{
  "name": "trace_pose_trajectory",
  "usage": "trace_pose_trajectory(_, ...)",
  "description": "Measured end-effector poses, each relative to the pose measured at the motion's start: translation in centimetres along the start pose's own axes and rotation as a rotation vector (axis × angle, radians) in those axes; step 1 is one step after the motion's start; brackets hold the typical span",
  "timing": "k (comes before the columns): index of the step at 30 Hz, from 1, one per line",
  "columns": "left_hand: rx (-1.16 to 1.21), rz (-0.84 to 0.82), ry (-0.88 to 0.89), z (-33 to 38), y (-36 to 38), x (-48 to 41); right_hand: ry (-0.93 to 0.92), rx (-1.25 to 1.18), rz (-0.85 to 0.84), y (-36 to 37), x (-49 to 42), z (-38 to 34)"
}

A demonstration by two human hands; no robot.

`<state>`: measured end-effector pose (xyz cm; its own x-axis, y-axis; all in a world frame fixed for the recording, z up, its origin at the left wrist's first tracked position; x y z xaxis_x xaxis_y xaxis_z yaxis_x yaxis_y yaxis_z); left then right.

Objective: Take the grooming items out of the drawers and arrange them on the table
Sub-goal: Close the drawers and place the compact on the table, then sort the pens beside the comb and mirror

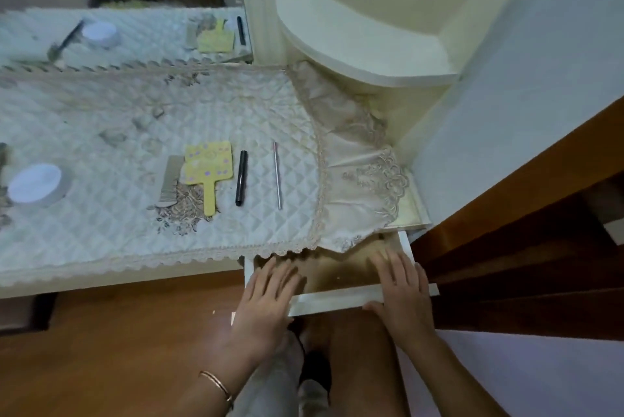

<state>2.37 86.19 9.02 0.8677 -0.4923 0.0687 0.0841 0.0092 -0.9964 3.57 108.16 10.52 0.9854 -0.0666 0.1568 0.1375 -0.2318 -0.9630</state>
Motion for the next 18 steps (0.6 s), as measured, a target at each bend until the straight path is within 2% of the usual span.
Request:
trace_pose_trajectory(3, -0.009, 0.007, -0.072, -2.3, 0.1, -3.1, -0.001, 0.041, 0.030, -0.4, -3.5, -0.8)
trace_pose_trajectory(6, -0.002, 0.064, -0.045, -3.7, -0.1, -5.8, -0.027, 0.033, 0.039, -0.3, -6.4, -1.1)
trace_pose_trajectory(12, 0.040, 0.192, -0.063, -5.0, -1.4, -9.1, 0.001, 0.041, 0.248, 0.1, -9.0, -1.4)
trace_pose_trajectory(15, 0.039, 0.203, -0.043, -5.2, -0.7, -9.2, 0.037, 0.047, 0.243, 0.2, -9.2, -1.4)
trace_pose_trajectory(18, 0.056, 0.209, -0.038, -5.2, -1.0, -9.4, 0.061, 0.038, 0.160, -0.1, -9.4, -1.4)
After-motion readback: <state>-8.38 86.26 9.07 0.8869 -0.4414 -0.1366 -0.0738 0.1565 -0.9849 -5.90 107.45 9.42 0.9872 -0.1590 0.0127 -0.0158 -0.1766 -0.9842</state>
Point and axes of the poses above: each hand's wrist, its own x-axis away from the middle knuckle, its own y-axis out of the palm, z = x × y, the point moved 5 cm from there along -x, towards the middle knuckle, and after that the axes turned 8 degrees about -x, right-handed, at the moved point
